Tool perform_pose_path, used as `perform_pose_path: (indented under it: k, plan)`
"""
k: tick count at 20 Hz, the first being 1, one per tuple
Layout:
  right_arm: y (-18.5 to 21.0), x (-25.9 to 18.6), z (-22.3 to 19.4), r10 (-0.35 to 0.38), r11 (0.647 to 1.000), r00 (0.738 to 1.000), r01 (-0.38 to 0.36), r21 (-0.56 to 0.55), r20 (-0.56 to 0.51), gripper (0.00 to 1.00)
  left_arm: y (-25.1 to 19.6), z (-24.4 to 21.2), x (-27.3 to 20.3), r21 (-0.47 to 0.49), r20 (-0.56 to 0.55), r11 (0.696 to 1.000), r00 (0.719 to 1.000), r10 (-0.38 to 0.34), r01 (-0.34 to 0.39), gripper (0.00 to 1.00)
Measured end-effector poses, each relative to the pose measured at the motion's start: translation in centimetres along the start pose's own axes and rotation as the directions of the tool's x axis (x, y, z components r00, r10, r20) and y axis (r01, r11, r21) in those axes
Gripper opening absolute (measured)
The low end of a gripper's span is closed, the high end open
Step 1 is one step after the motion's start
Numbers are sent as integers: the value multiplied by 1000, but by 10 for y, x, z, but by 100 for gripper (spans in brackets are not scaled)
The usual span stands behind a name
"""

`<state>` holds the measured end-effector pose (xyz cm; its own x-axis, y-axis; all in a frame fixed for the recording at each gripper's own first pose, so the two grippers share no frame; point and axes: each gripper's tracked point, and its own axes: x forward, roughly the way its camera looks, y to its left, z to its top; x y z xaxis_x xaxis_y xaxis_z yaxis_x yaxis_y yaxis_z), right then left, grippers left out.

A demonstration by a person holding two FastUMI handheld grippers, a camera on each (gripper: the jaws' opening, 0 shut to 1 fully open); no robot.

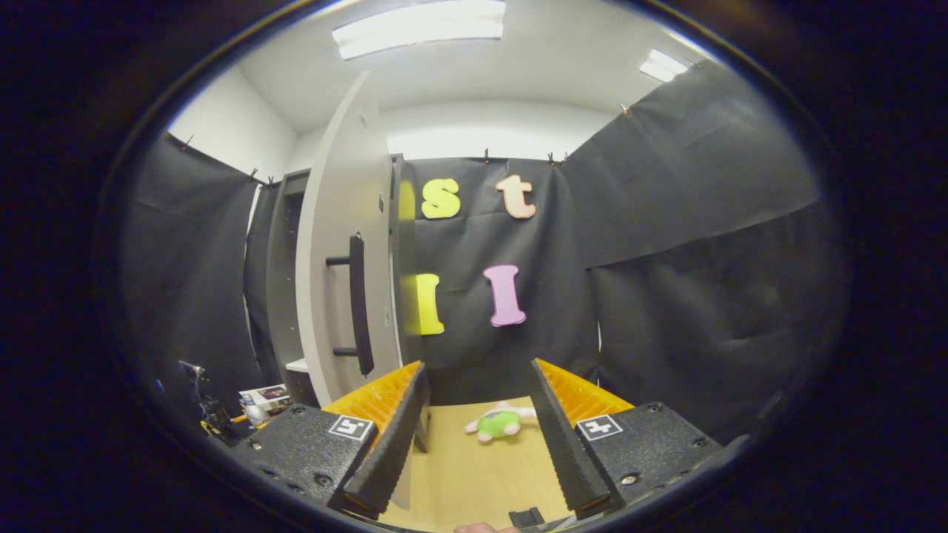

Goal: Open the cabinet door with the right hand, grasp the bottle in the cabinet with the left hand and place it on the coaster, then close the cabinet door with the right hand.

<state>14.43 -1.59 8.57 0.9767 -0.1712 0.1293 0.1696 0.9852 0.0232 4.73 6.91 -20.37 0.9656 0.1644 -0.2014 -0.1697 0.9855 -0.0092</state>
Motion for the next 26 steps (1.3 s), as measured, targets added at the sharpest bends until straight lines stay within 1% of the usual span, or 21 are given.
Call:
perform_pose_path:
  k: [4,8,13,15,16,18,22,24,25,26]
  plan:
    - [8,-8,12,-7,999,1000,6,-39,-12,86,20,-23,0,50,33,994,995,94,-95,76]
    - [20,-12,16,-22,994,999,18,-106,-32,86,26,-50,4,97,16,989,993,113,-114,76]
    - [42,-12,19,5,994,999,-9,-111,-40,86,29,-64,10,99,28,988,993,116,-118,76]
    - [45,-13,19,2,994,999,-8,-111,-54,86,30,-72,10,88,17,989,993,118,-119,75]
    - [47,-13,21,4,994,999,-9,-108,-49,86,30,-66,9,90,43,989,992,117,-120,75]
    - [50,-12,25,5,994,999,-9,-111,-42,86,29,-71,8,94,43,989,993,112,-116,75]
    - [54,-8,23,11,994,999,-16,-111,-46,86,30,-69,3,106,47,988,993,105,-109,78]
    - [53,-8,25,8,994,999,-13,-111,-43,86,28,-72,3,126,27,987,995,98,-100,79]
    - [53,-7,24,9,994,999,-13,-106,-41,86,26,-76,4,137,14,986,996,93,-94,85]
    - [53,-7,24,12,995,999,-16,-100,-39,86,27,-75,2,142,11,986,996,91,-92,100]
